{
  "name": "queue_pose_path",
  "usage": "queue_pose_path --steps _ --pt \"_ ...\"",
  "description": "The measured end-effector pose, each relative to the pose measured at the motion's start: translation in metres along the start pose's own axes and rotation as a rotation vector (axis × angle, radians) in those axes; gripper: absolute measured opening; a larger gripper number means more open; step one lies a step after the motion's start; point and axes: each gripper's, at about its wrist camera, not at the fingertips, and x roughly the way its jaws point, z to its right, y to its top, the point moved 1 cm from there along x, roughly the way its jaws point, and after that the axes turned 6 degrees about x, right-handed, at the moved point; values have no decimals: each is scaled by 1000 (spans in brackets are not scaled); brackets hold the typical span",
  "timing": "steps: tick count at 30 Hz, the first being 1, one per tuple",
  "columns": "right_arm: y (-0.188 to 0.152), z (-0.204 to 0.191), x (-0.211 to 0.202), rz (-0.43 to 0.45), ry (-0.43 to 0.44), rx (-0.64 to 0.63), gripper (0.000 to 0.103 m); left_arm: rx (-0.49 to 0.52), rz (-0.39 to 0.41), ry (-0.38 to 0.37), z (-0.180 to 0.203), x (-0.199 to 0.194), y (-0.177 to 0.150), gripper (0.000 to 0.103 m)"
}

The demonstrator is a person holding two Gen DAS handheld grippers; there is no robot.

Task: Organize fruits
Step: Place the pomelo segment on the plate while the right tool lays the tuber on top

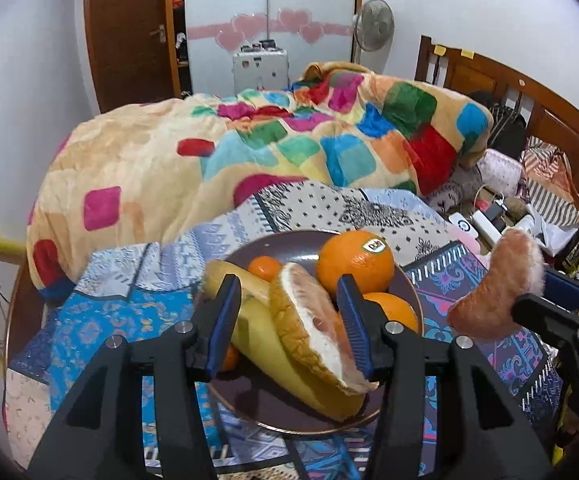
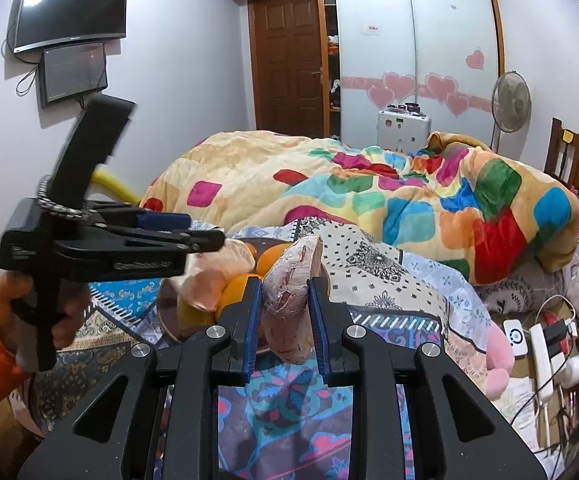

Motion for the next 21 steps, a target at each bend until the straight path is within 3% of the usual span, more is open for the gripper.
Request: queue_pose_path --steps 12,21 --pt "31 -30 23 14 -18 -70 21 -30 25 7 -39 -34 -29 50" --pt "39 -71 64 -44 -35 -182 22 -62 8 13 -64 -34 -56 50"
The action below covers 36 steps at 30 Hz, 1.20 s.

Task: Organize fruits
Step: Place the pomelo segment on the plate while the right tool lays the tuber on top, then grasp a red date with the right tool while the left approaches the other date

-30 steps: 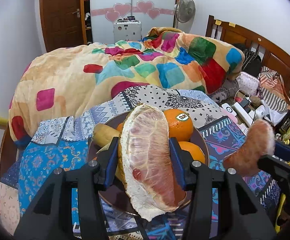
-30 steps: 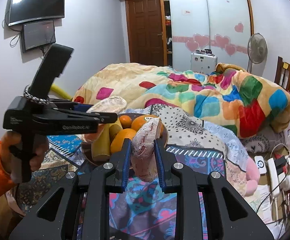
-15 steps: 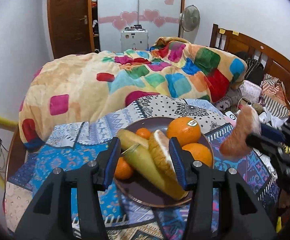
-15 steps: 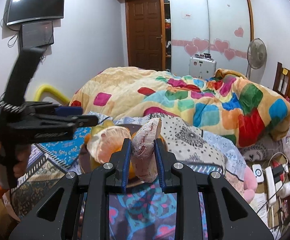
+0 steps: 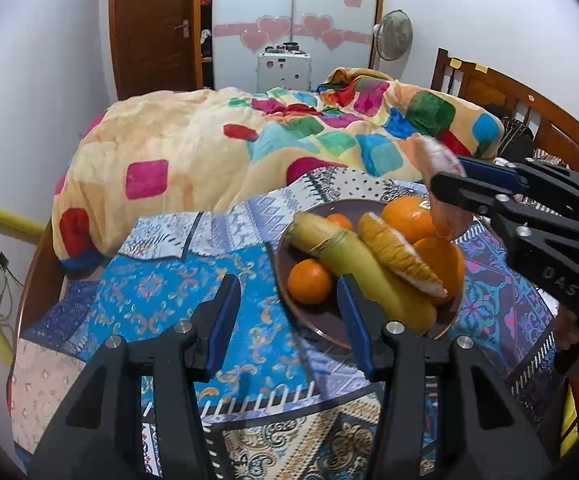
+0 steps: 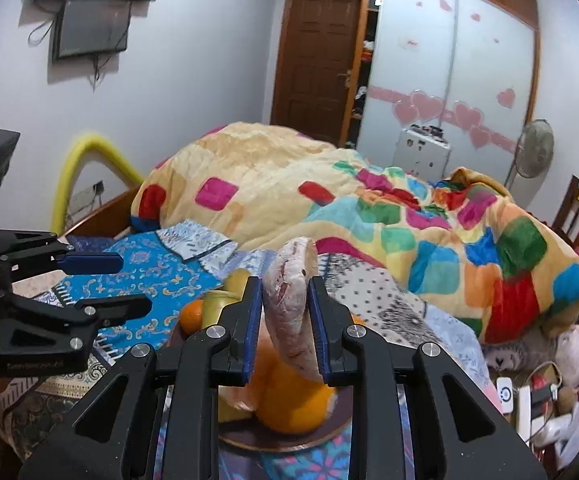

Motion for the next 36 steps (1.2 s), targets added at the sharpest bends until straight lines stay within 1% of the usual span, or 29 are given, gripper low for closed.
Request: queue_pose_path --steps 3,5,7,9,15,21,22,25,27,30,32,36 --pt "-2 -6 12 -41 17 -6 24 -12 -5 2 -7 0 -6 50" --pt "-7 -9 25 -88 29 -8 25 -18 -5 1 -11 0 -9 50" --pt "-11 -10 29 -103 11 -6 34 -21 -7 2 -12 -1 -12 50" --pt "-11 -9 27 -105 15 4 35 -23 -7 3 -13 -3 -13 50" --pt "-10 -5 -7 -68 27 38 37 -33 1 0 -7 -15 -13 50" --pt "-22 -1 -45 -42 24 68 38 -19 24 -11 13 -38 -15 50" --pt "-26 0 -53 -38 23 74 39 -14 29 -12 17 -43 -17 51" --pt "-36 0 -68 -38 31 97 39 -5 46 -12 27 -58 -22 57" --pt "-45 -1 -76 -38 37 109 39 3 56 -3 35 -68 -28 58" --pt "-58 -3 -86 -45 39 118 39 11 52 -6 44 -77 -36 60" --pt "-69 -6 -91 -54 42 121 39 3 49 -14 49 -82 -44 64" --pt "-92 -10 -97 -78 54 136 40 -12 29 -28 55 -87 -63 66"
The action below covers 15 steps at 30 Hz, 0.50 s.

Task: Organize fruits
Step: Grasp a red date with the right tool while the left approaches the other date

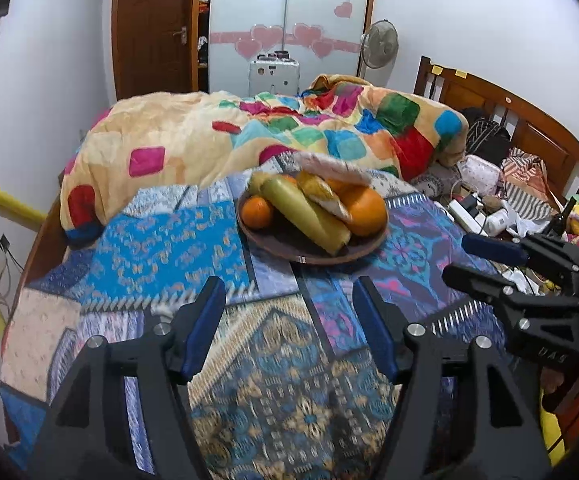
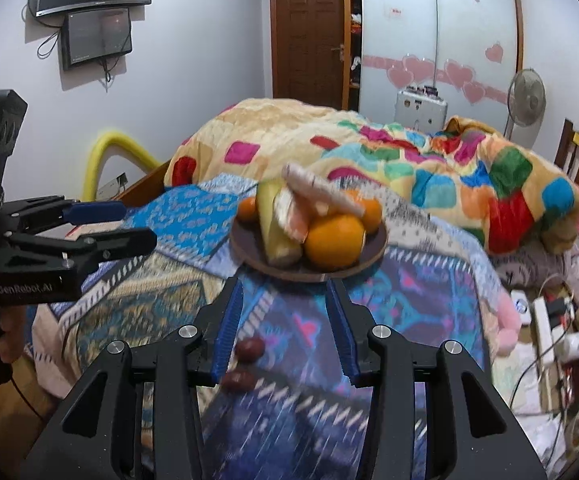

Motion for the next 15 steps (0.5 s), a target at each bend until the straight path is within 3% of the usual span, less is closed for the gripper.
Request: queue_pose_path --steps 13,15 --pt "-49 -10 36 -130 81 47 40 -22 -78 -26 3 12 -51 66" --pt "-53 -14 41 -141 76 37 35 -23 -81 -31 3 15 -55 66"
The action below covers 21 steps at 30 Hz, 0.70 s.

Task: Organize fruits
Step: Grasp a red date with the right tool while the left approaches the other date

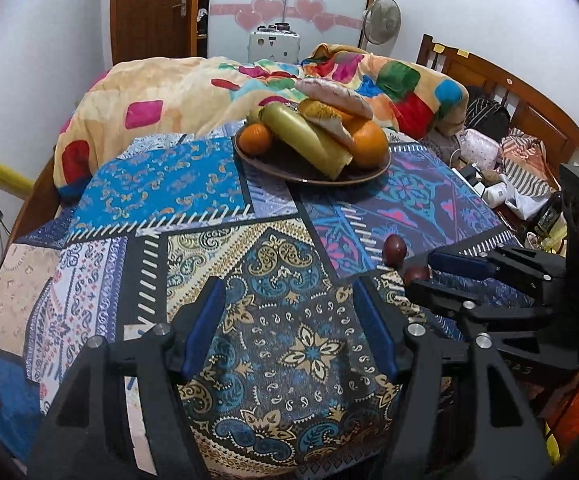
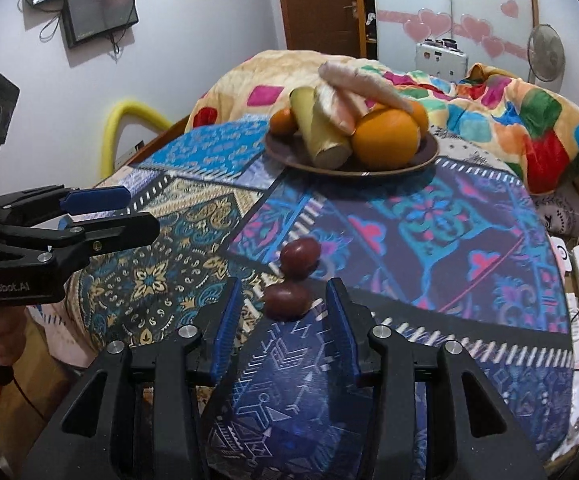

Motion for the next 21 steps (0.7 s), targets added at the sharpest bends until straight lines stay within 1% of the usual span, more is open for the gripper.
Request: queue_pose_path --steps 1,3,6,10,18,21 --pt "-3 -1 1 -5 -5 -6 28 -1 -2 -5 0 1 -2 66" --pt "-5 -2 2 4 -27 -17 23 1 -8 -13 1 3 -4 66" --pt "-7 1 -2 16 -28 -16 18 21 -14 -18 7 5 -4 66" --pt "-8 6 -8 30 -18 1 18 44 -15 -38 19 10 0 66" --pt "-5 34 -30 90 -68 36 18 78 -35 -63 44 30 12 65" --pt "-6 46 -38 105 -83 49 18 88 -56 -80 54 40 16 60"
